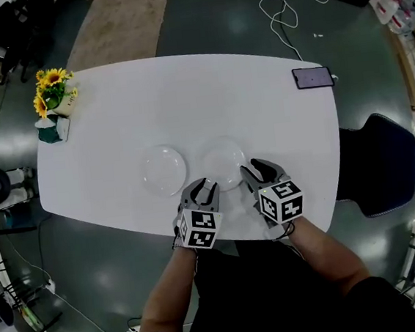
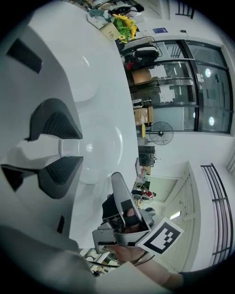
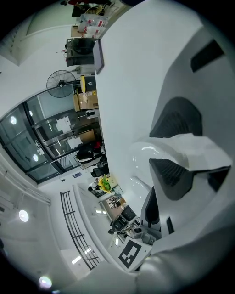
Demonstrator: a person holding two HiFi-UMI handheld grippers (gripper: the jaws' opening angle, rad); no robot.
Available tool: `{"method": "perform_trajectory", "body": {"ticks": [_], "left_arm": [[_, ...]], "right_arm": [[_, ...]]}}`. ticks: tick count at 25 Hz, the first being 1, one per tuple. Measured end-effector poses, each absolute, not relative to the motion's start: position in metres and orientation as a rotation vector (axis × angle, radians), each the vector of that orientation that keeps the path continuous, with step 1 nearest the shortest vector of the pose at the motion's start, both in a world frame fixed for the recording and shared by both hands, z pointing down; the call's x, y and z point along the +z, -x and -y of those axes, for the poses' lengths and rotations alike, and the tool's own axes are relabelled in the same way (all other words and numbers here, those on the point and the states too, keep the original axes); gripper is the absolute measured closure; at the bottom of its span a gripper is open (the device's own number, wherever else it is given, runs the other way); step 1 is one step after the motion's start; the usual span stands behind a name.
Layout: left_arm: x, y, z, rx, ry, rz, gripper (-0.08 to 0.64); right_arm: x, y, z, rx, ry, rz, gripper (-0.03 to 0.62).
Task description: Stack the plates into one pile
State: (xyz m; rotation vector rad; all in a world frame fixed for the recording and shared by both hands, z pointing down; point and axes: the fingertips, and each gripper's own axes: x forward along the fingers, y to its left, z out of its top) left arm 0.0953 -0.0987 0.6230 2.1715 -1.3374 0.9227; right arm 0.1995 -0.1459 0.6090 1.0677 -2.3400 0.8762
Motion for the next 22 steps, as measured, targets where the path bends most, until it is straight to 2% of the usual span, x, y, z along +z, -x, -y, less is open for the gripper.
{"method": "perform_trajectory", "body": {"ticks": [22], "left_arm": [[0.627,-0.093,0.099,0.869,-2.192,1.343,0.428]], "right_arm": [[0.620,-0.174,0.157,1.142,-0.974,2.315,0.430]]}}
